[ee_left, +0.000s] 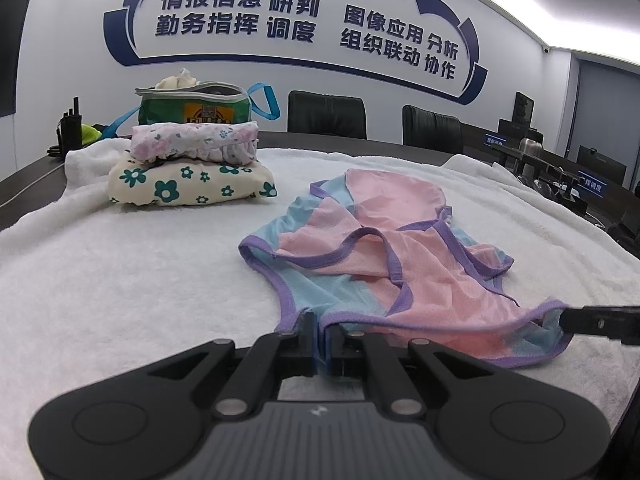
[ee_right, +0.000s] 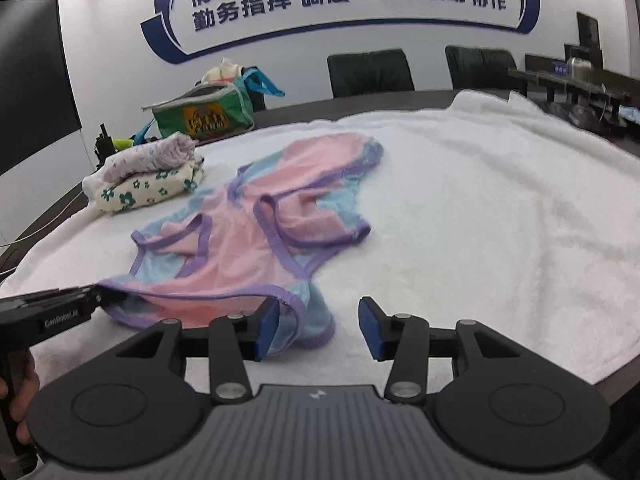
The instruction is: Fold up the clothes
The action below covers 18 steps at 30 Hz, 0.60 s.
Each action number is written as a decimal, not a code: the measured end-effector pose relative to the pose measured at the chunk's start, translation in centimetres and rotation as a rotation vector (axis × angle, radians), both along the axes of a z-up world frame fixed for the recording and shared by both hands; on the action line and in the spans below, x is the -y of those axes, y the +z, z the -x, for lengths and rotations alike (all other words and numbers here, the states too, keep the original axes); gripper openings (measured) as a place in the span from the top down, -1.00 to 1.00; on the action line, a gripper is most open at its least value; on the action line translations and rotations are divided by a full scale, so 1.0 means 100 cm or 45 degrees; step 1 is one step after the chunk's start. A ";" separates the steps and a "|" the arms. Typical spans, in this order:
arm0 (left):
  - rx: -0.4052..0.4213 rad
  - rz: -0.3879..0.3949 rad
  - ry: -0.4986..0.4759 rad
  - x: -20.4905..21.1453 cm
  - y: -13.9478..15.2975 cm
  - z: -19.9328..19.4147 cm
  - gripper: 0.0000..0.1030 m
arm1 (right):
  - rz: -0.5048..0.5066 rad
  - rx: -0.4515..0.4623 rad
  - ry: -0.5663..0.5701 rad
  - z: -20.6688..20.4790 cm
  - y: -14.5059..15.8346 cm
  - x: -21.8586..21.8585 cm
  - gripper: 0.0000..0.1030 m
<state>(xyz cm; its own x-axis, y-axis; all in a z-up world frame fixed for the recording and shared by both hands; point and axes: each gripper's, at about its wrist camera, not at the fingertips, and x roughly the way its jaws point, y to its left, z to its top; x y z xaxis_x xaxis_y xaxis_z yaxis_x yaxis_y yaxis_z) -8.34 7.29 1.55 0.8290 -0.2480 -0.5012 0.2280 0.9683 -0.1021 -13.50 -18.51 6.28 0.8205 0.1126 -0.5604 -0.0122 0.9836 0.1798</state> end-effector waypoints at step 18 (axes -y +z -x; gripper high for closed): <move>0.140 0.322 0.304 -0.019 0.024 0.054 0.98 | 0.674 0.543 0.183 0.041 0.042 -0.059 0.97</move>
<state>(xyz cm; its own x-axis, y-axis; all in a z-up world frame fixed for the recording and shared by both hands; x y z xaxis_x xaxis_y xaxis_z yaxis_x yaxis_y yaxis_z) -13.72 9.16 3.98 0.9242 -0.1455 -0.3531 0.0213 0.9427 -0.3329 -17.60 -12.60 10.43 0.9787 0.0373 -0.2017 -0.1120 0.9209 -0.3734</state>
